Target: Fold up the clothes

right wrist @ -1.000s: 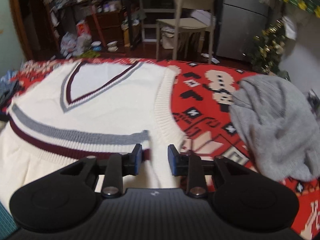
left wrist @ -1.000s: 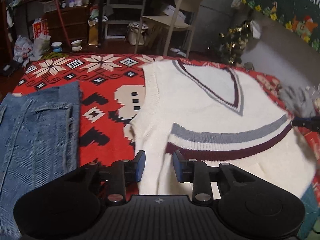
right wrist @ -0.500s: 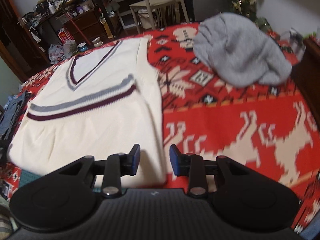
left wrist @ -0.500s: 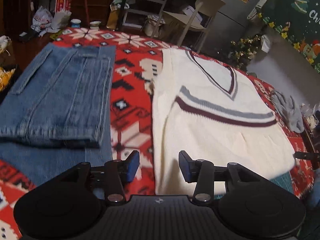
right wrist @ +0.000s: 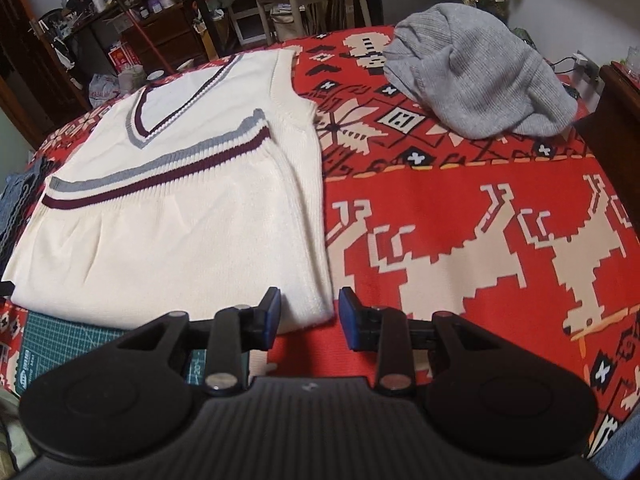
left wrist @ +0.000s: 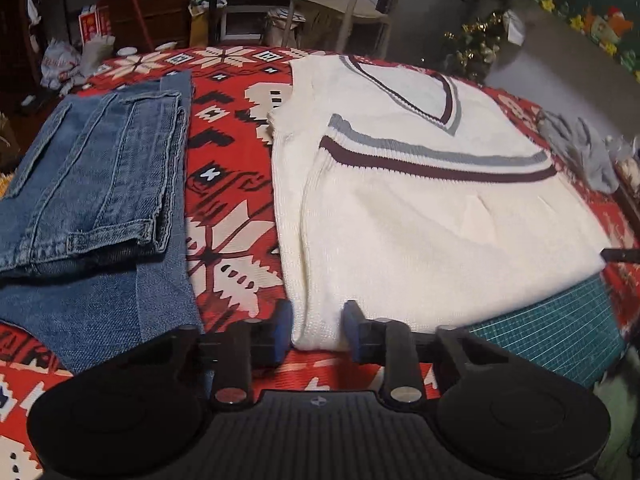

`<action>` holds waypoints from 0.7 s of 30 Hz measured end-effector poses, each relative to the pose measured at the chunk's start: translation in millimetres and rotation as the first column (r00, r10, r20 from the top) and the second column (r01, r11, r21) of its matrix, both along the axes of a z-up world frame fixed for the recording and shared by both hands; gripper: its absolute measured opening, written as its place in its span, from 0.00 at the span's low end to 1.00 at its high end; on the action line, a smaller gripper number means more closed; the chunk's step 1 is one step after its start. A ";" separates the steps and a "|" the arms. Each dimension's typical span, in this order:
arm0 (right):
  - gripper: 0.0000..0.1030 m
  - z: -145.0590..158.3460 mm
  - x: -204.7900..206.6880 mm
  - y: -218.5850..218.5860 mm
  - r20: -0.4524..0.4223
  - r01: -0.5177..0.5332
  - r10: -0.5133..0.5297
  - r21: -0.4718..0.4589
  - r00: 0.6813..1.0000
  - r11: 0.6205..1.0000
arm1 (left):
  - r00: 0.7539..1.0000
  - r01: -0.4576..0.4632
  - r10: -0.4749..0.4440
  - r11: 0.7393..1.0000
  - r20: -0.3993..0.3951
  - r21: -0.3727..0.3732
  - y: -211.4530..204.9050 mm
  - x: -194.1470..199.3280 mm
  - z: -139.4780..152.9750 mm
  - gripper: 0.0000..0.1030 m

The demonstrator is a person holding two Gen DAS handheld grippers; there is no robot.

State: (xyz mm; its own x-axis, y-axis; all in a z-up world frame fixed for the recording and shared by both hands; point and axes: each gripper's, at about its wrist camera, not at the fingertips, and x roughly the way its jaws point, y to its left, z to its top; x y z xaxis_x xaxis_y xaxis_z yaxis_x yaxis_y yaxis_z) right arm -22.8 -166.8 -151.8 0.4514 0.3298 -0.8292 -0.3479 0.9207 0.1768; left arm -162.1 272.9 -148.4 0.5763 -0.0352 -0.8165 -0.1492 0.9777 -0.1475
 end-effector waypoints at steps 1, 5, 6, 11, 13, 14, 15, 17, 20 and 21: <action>0.15 -0.1 -0.8 0.6 0.002 -0.003 0.003 -0.008 1.000 1.000 | 1.000 0.009 -0.009 1.000 0.001 0.014 -1.9 0.5 -0.1 0.16; 0.09 2.3 -3.1 4.2 0.010 -0.013 0.013 -0.029 1.000 0.999 | 0.999 0.042 -0.041 0.998 -0.011 0.054 -8.7 4.7 3.9 0.07; 0.09 4.5 -4.3 3.1 0.008 -0.011 0.012 -0.031 1.000 0.999 | 0.999 0.039 -0.038 0.998 -0.013 0.052 -8.1 4.0 5.7 0.06; 0.08 15.5 -14.0 -7.9 -0.022 0.010 -0.010 -0.024 1.000 1.000 | 0.999 0.034 -0.034 0.999 -0.028 0.016 -7.1 -11.6 17.3 0.06; 0.08 17.2 -21.7 -13.7 -0.041 0.021 -0.022 -0.028 0.999 0.999 | 0.998 0.045 -0.045 0.999 -0.044 0.002 -11.7 -23.0 17.9 0.06; 0.08 17.3 -26.1 -17.0 -0.052 0.027 -0.029 -0.031 0.998 0.999 | 0.997 0.050 -0.051 0.999 -0.052 -0.005 -14.0 -28.7 18.3 0.06; 0.08 17.5 -30.5 -20.3 -0.063 0.034 -0.036 -0.034 0.997 0.999 | 0.997 0.056 -0.056 0.998 -0.058 -0.012 -16.3 -34.6 17.3 0.06; 0.08 17.4 -37.6 -24.4 -0.077 0.038 -0.041 -0.044 0.996 0.998 | 0.996 0.064 -0.065 0.998 -0.067 -0.016 -19.7 -43.6 12.6 0.06; 0.09 16.4 -44.3 -24.5 -0.081 0.025 -0.030 -0.067 0.996 0.997 | 0.995 0.068 -0.069 0.998 -0.075 -0.016 -22.4 -51.7 5.8 0.07; 0.09 16.0 -46.5 -24.5 -0.082 0.021 -0.027 -0.074 0.996 0.997 | 0.995 0.068 -0.069 0.998 -0.074 -0.015 -22.6 -52.9 4.9 0.07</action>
State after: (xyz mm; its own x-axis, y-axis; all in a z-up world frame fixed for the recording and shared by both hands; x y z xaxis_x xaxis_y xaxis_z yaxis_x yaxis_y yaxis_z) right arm -69.3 -191.4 -135.8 0.3872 0.2566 -0.8856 -0.3126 0.9401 0.1357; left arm -214.9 250.3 -143.5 0.5100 -0.0826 -0.8562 -0.0929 0.9843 -0.1503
